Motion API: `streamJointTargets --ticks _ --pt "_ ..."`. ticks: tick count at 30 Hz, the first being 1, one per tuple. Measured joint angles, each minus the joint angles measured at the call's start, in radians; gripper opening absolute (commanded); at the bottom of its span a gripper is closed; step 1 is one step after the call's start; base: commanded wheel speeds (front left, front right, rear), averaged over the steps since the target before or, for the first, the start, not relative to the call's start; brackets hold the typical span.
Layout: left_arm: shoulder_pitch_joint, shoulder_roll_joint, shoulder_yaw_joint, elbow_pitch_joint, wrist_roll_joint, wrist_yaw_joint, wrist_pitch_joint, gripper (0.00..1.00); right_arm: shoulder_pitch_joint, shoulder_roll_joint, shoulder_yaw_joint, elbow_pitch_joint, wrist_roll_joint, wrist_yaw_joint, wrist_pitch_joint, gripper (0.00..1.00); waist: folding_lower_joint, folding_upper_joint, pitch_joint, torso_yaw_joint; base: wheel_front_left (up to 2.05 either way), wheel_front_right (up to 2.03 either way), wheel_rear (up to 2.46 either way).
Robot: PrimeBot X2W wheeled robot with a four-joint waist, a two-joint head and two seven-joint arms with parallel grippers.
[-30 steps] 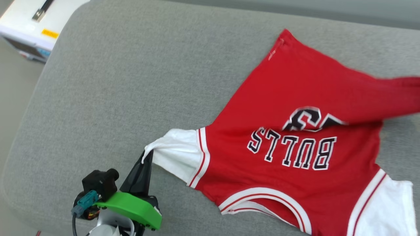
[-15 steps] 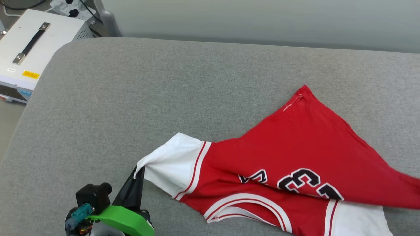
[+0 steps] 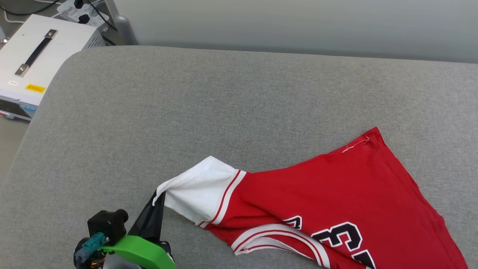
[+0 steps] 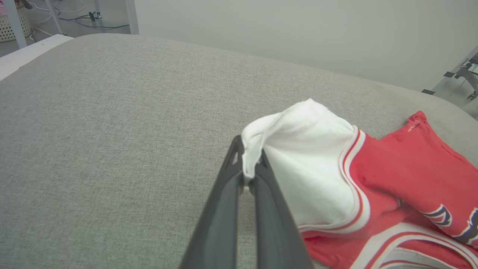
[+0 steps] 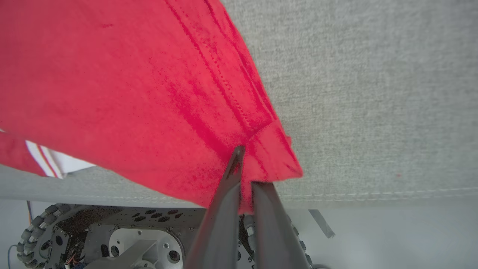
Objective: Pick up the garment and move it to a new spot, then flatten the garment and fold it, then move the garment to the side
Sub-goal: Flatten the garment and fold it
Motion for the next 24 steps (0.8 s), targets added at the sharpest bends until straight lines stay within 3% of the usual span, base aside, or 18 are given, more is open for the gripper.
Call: streamJointTargets --ticks 6,12,17,24 --pt "0.000 0.006 -0.001 0.000 0.000 0.004 0.000 0.00 -0.068 -0.078 -0.024 -0.084 -0.040 0.000 -0.036 1.00 0.0000 0.0000 -0.003 -0.001 0.00 0.00 0.00" --pt "-0.006 0.009 -0.011 -0.008 0.000 0.004 0.000 0.00 -0.242 -0.185 -0.017 -0.166 -0.046 0.000 -0.041 1.00 0.0000 0.0000 0.015 0.008 0.00 0.00 0.00" --pt "-0.031 0.007 -0.020 -0.008 0.001 0.003 0.000 0.00 -0.444 -0.283 0.083 -0.196 -0.040 0.000 0.015 1.00 0.0000 0.0000 0.044 0.021 0.00 0.00 0.00" --pt "-0.089 -0.017 -0.043 -0.002 0.014 -0.008 -0.007 0.00 -0.699 -0.338 0.307 -0.123 -0.023 0.000 0.184 1.00 0.0000 0.0000 0.096 0.050 0.00 0.00 0.00"
